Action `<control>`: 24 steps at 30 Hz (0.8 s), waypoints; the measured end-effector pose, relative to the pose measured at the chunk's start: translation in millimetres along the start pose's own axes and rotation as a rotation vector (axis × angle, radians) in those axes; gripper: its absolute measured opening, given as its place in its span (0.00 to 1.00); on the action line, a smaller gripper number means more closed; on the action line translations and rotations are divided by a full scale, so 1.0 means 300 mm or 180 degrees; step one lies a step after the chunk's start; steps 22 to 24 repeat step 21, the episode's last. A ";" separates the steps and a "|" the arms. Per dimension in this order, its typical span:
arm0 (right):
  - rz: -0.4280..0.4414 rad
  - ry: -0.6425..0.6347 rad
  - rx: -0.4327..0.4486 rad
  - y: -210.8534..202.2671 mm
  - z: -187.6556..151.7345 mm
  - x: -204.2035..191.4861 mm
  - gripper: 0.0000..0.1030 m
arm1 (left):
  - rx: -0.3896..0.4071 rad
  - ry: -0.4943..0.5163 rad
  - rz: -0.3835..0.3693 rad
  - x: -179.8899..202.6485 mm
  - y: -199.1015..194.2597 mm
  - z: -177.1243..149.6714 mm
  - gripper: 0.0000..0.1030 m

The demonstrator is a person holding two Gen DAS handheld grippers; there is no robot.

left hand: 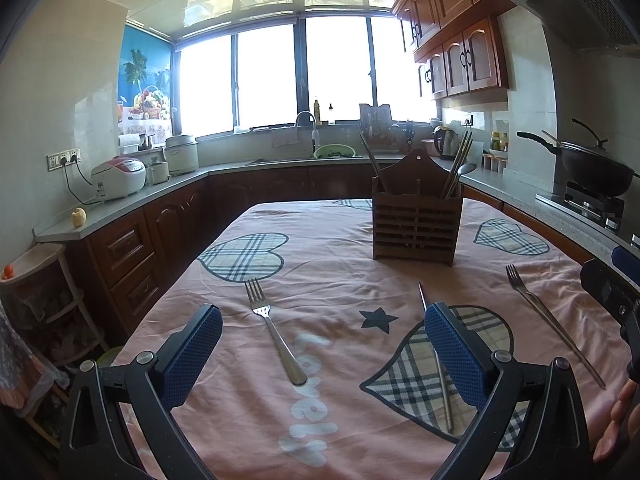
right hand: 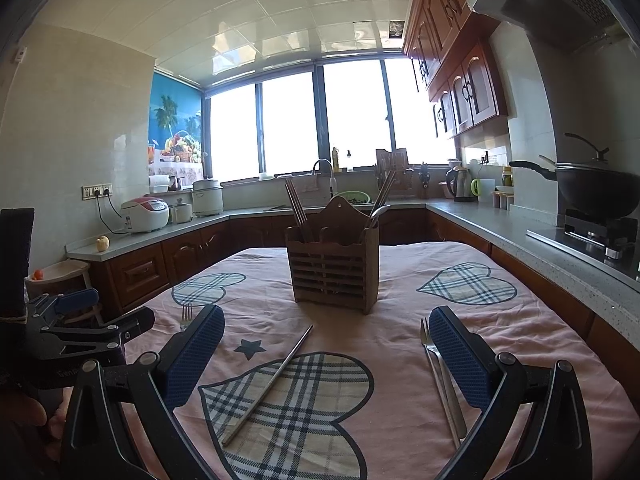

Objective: Organize utensils

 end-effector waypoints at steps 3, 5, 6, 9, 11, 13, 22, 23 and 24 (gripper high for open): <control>0.0001 0.0003 -0.0010 0.002 0.001 0.003 1.00 | -0.0003 0.0000 -0.0008 0.004 0.001 0.001 0.99; 0.0001 0.0003 -0.0008 0.003 0.002 0.003 1.00 | -0.0004 0.0001 -0.0010 0.005 0.003 0.003 0.99; 0.0001 0.0005 -0.0010 0.003 0.002 0.003 1.00 | -0.0005 -0.0002 -0.0010 0.005 0.003 0.003 0.99; 0.0005 0.0010 -0.0016 0.004 0.002 0.005 1.00 | -0.0005 0.0002 -0.0013 0.008 0.001 0.004 0.99; 0.0005 0.0008 -0.0017 0.006 0.002 0.007 1.00 | -0.0003 0.0002 -0.0017 0.009 0.003 0.005 0.99; 0.0006 0.0007 -0.0017 0.006 0.002 0.007 1.00 | -0.0011 -0.0001 -0.0026 0.011 0.005 0.007 0.99; 0.0035 0.0011 -0.0093 0.026 0.011 0.015 1.00 | -0.0020 -0.0034 -0.0065 0.015 0.011 0.034 0.99; 0.0035 0.0011 -0.0093 0.026 0.011 0.015 1.00 | -0.0020 -0.0034 -0.0065 0.015 0.011 0.034 0.99; 0.0035 0.0011 -0.0093 0.026 0.011 0.015 1.00 | -0.0020 -0.0034 -0.0065 0.015 0.011 0.034 0.99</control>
Point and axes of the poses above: each gripper's, at about its wrist camera, not at the fingertips, and y roughly the way its jaws point, x to its right, z to its top, the point moved 3 cm from there along y, roughly the way its jaws point, and after that the axes turned 3 degrees about z, right-handed, at the moved point
